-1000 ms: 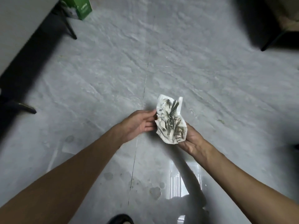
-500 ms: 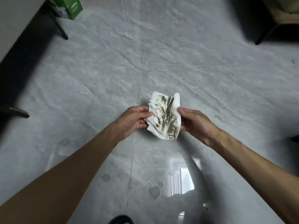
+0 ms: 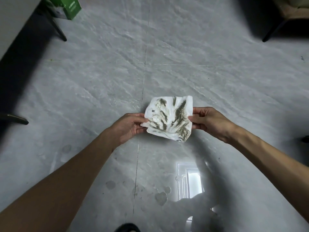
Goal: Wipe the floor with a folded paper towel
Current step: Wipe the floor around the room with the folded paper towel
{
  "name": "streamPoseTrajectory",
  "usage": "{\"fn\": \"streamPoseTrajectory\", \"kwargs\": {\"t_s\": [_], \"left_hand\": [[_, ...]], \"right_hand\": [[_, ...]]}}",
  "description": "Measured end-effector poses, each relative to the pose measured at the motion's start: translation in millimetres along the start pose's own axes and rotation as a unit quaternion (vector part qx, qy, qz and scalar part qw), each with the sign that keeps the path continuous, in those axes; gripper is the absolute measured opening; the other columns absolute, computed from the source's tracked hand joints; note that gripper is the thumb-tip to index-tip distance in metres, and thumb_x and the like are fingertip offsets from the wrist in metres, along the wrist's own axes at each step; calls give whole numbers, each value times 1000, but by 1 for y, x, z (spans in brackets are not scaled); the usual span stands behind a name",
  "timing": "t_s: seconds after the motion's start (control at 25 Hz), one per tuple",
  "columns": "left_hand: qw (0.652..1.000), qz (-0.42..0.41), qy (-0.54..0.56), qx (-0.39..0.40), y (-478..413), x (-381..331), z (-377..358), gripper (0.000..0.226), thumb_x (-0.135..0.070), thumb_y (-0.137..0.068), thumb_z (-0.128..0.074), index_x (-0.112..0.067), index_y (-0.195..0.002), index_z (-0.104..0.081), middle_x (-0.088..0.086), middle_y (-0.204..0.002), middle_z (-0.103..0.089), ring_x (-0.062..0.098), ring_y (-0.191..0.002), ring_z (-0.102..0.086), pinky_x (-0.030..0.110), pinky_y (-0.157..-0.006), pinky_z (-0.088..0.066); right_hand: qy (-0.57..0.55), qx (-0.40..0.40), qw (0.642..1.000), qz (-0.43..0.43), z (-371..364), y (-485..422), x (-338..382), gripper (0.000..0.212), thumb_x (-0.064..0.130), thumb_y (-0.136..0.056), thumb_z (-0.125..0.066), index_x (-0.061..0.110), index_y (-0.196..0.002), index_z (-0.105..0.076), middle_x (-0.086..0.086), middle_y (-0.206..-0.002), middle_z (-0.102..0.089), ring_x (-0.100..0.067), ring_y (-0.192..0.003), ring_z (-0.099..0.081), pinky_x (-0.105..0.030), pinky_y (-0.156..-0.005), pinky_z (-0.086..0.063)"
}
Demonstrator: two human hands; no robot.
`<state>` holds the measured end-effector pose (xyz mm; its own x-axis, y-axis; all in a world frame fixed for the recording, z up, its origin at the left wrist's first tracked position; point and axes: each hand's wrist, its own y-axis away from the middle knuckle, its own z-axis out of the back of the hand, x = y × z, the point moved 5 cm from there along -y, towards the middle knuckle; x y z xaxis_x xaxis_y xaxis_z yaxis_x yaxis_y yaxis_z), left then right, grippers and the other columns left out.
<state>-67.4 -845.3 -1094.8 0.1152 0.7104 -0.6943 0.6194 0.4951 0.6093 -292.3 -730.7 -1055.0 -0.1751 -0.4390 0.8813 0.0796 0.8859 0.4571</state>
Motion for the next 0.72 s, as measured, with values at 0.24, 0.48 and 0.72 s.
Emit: {"fn": "streamPoseTrajectory", "kwargs": {"t_s": [0.24, 0.48, 0.72], "left_hand": [[993, 3, -110, 33, -8, -9, -9, 20, -14, -80, -71, -5, -98, -73, 16, -101, -73, 22, -85, -73, 30, -76, -61], [991, 35, -108, 77, -11, -1, -24, 41, -23, -74, -75, -2, -109, -70, 18, -113, -71, 30, -103, -69, 34, -82, -59], [995, 10, -80, 62, -14, -2, -25, 25, -10, -87, -63, -2, -110, -67, 16, -110, -72, 27, -98, -71, 34, -82, -59]], "right_hand": [[9, 0, 1000, -1, 8, 0, -1, 23, 0, -93, -56, 5, -110, -71, -12, -105, -73, -20, -93, -71, -24, -78, -56], [-46, 18, 999, -13, 5, 0, -4, 22, 2, -92, -56, 6, -108, -71, -12, -105, -73, -20, -92, -71, -27, -77, -57], [-70, -16, 997, -36, 16, 3, -7, 22, 1, -94, -54, -1, -110, -68, -15, -101, -74, -22, -87, -72, -30, -77, -59]]}}
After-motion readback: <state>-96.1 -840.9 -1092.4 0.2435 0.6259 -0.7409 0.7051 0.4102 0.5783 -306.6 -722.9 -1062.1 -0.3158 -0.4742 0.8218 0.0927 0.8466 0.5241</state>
